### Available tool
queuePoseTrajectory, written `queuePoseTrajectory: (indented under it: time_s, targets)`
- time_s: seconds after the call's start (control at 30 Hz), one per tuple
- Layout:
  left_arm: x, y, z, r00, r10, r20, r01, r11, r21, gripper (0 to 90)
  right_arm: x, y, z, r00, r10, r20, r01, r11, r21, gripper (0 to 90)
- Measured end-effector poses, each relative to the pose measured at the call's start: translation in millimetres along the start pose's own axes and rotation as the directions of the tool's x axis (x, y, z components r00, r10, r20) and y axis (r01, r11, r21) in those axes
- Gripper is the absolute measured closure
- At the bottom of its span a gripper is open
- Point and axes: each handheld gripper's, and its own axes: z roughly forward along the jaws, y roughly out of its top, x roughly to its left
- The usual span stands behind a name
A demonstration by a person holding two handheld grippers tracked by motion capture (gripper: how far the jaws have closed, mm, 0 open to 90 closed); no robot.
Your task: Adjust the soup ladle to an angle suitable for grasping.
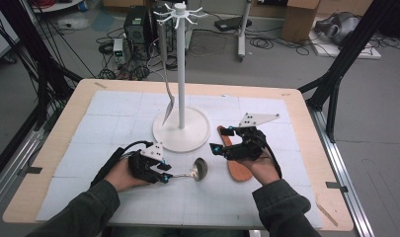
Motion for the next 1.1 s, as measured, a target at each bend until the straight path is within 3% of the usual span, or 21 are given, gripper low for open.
queuePoseTrajectory:
  time_s: [0.23, 0.7, 0.9, 0.93, 1.1]
  targets:
    - [-2.3, -7.3, -10.0, 0.9999, 0.000, -0.012, 0.000, 0.9997, -0.023, 62.7, 0.8, -1.0, -1.1, 1.0000, 0.000, 0.001, 0.000, 1.000, -0.003, 26.1]
    - [0.0, -50.2, -40.3, 0.9963, -0.075, -0.043, 0.071, 0.9935, -0.090, 61.8, 1.6, -5.1, 4.6, 1.0000, 0.002, -0.002, -0.002, 1.000, 0.002, 26.1]
    - [-0.2, -65.5, -48.7, 0.9958, -0.077, -0.048, 0.074, 0.9950, -0.067, 61.2, 2.1, -5.1, 4.0, 1.0000, 0.007, -0.002, -0.007, 1.000, 0.004, 26.1]
    - [-0.7, -67.7, -48.7, 0.9946, -0.092, -0.049, 0.088, 0.9938, -0.068, 61.2, 2.0, -5.2, 4.0, 1.0000, 0.007, -0.002, -0.007, 1.000, 0.005, 26.1]
    - [-2.5, -77.7, -48.3, 0.9952, -0.093, -0.029, 0.092, 0.9950, -0.039, 61.4, 2.6, -5.6, 6.2, 1.0000, 0.007, -0.005, -0.007, 1.000, 0.006, 26.1]
